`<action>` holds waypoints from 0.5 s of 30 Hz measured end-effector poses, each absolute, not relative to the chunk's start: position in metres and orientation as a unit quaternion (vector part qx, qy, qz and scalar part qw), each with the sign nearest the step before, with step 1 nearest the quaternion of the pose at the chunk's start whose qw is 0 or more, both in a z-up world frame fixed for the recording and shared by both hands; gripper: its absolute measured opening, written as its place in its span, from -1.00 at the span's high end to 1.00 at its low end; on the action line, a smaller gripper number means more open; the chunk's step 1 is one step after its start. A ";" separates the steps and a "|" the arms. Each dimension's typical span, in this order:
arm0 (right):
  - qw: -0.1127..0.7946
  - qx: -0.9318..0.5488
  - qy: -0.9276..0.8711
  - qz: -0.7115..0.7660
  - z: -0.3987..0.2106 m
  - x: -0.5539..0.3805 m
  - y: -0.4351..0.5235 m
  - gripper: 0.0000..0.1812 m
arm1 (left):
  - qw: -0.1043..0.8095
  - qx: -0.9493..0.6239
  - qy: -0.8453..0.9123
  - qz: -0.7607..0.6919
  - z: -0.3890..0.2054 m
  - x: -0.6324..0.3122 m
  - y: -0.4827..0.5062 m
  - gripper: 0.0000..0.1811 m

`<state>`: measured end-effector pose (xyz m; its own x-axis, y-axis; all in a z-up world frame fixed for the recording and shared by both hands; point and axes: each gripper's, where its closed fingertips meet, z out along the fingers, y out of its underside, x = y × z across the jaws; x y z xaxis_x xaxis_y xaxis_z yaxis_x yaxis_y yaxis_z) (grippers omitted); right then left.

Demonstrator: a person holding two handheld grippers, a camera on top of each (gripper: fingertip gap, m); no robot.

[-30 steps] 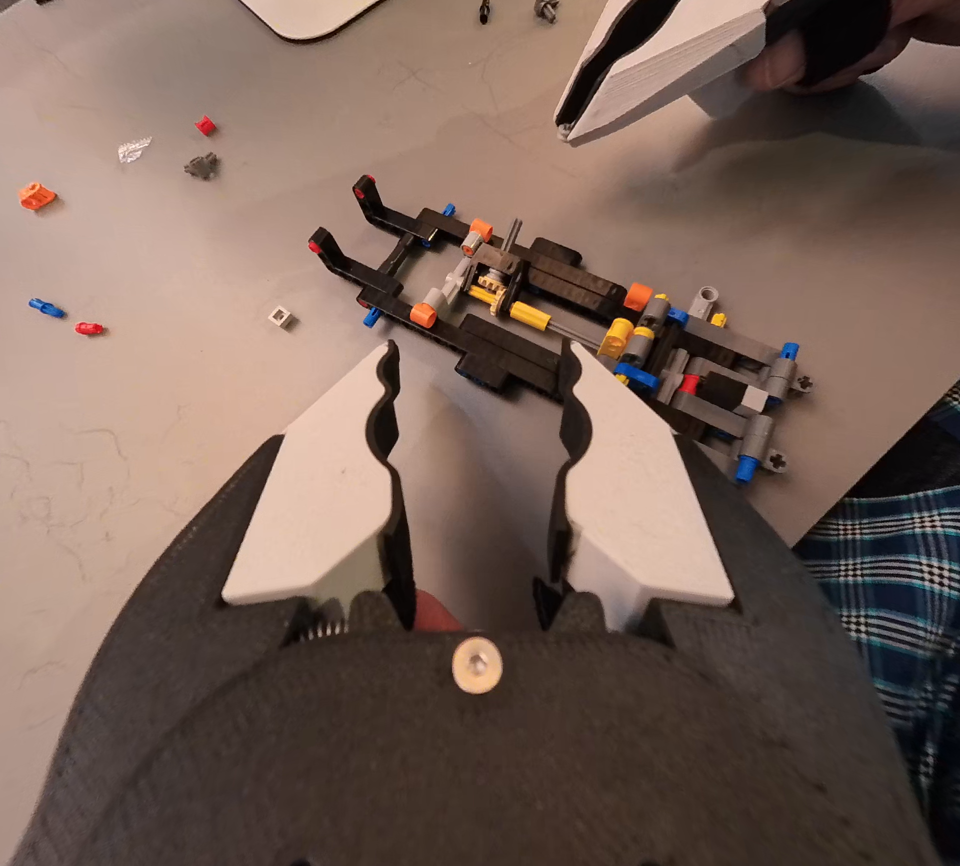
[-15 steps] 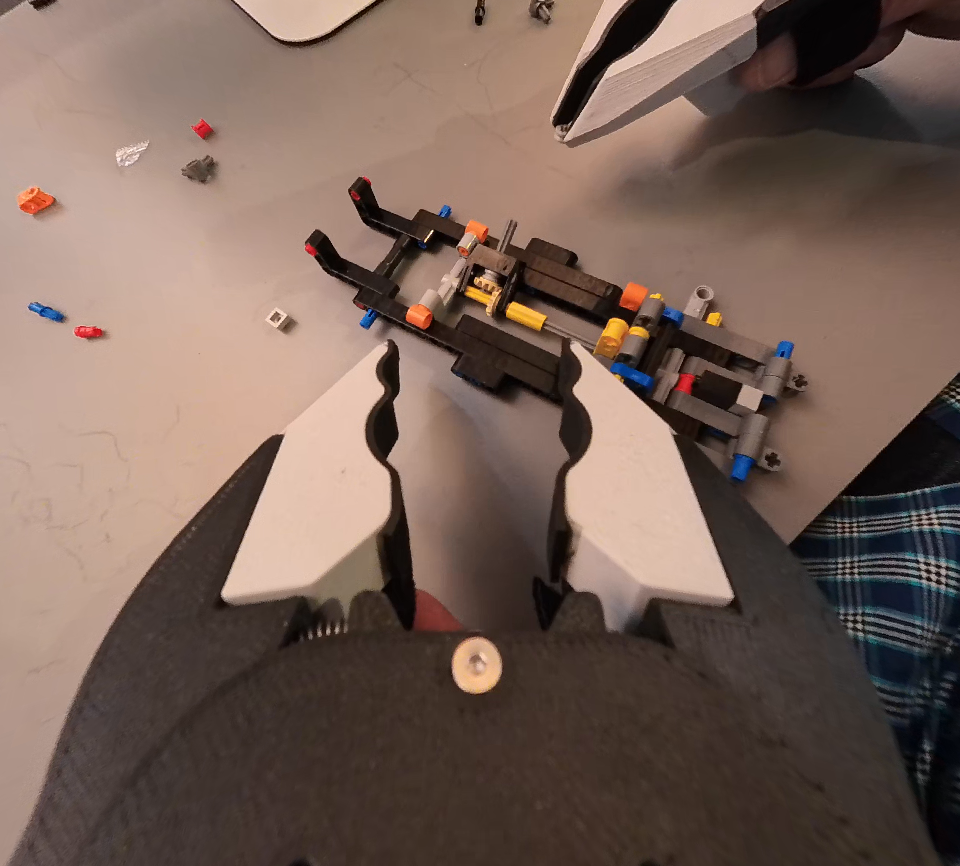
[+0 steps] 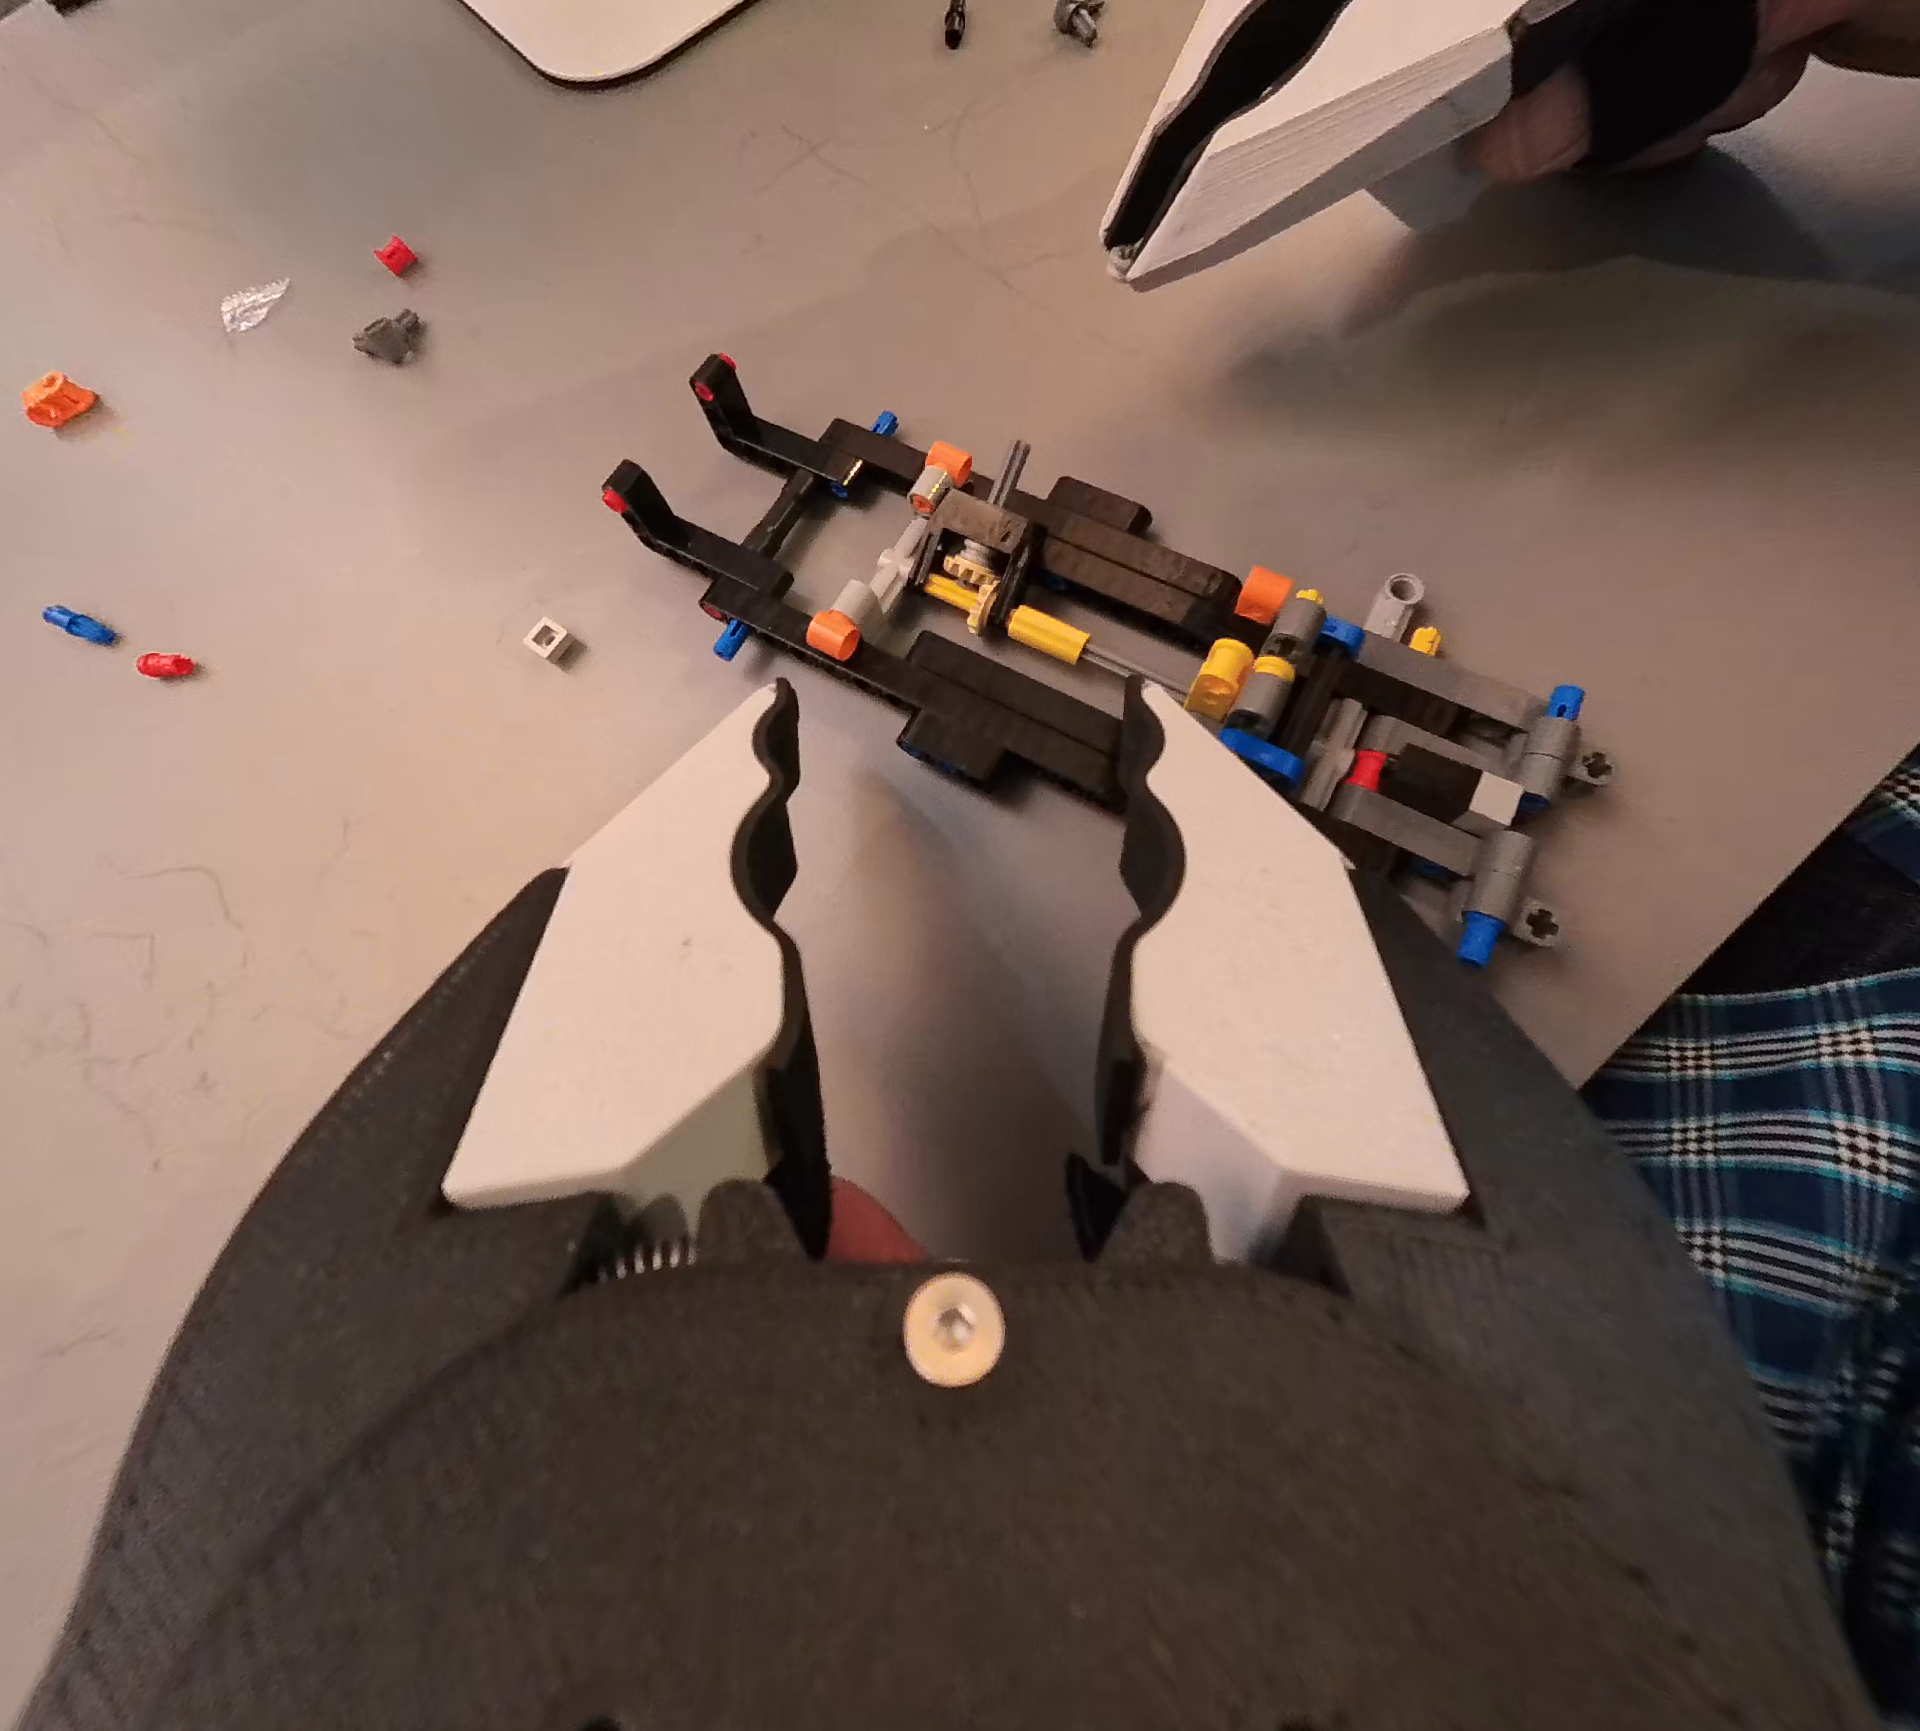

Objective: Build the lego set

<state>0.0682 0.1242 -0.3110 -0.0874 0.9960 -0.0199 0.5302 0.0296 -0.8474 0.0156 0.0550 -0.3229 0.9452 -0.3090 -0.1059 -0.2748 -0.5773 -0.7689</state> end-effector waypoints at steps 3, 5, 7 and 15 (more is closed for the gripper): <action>0.321 -0.595 -0.641 0.362 -0.311 0.069 0.125 0.95 | 0.429 -0.888 0.165 -0.019 -0.323 0.015 0.055 0.33; 0.322 -0.596 -0.641 0.361 -0.311 0.069 0.127 0.95 | 0.427 -0.889 0.164 -0.013 -0.323 0.013 0.056 0.33; 0.323 -0.597 -0.642 0.358 -0.312 0.070 0.128 0.95 | 0.427 -0.889 0.164 -0.007 -0.322 0.010 0.055 0.33; 0.321 -0.595 -0.644 0.357 -0.313 0.071 0.127 0.95 | 0.420 -0.893 0.163 -0.003 -0.323 0.005 0.054 0.33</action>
<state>0.0707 0.1269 -0.3127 -0.0854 0.9963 -0.0114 0.5379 0.0365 -0.8422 0.0051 0.0540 -0.3227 0.9472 -0.2928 -0.1310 -0.2877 -0.5947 -0.7507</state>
